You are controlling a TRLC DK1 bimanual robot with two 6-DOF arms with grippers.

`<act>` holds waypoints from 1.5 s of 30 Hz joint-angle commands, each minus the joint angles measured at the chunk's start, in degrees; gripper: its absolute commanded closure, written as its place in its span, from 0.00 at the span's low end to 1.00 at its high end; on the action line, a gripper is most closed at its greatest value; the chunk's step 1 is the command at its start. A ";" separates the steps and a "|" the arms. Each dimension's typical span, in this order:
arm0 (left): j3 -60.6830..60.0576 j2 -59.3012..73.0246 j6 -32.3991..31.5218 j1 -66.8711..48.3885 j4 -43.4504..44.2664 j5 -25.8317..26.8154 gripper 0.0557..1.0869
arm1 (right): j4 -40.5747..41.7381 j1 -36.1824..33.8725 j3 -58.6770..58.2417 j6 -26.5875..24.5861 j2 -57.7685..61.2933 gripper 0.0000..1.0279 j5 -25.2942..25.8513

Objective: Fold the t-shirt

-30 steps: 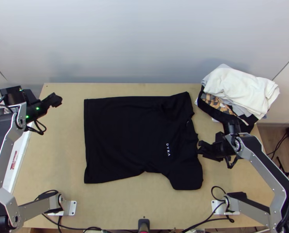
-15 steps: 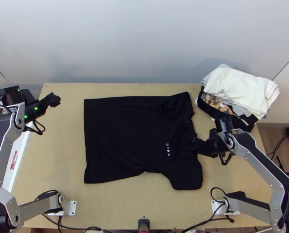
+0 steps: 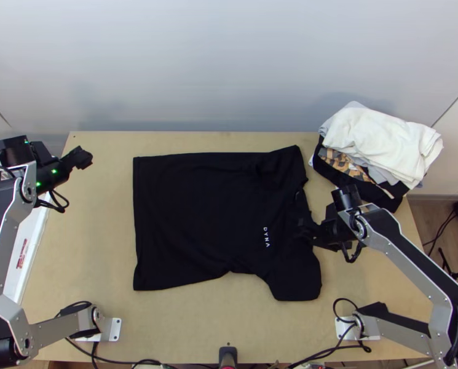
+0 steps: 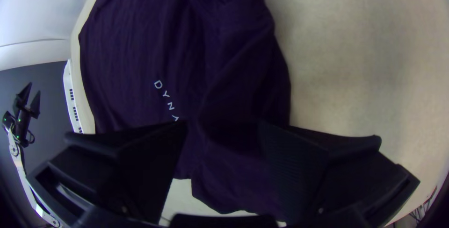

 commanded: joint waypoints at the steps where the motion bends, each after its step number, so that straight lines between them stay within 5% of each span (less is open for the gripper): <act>1: 0.08 -0.12 0.03 0.40 -0.12 0.05 0.05 | -0.14 1.77 -0.67 1.01 0.02 0.23 0.56; 15: 0.61 -0.65 0.12 1.02 -1.00 0.05 0.05 | 3.82 1.94 -2.51 -0.04 2.66 0.25 2.23; 18: 0.43 -1.18 0.12 0.93 -1.53 0.05 0.05 | 4.08 2.03 -2.34 -0.66 0.73 0.42 4.61; 35: 0.08 -2.14 0.29 1.28 -2.76 0.05 0.05 | 4.08 0.98 -2.16 -0.92 -1.56 0.43 6.89; 43: -0.27 -1.97 0.47 1.45 -2.76 0.05 0.05 | 4.08 0.89 -3.74 -1.45 -1.47 0.58 8.39; 45: -0.36 -1.97 0.47 1.45 -2.76 0.05 0.05 | 5.14 0.89 -4.36 -1.54 -1.38 0.73 8.83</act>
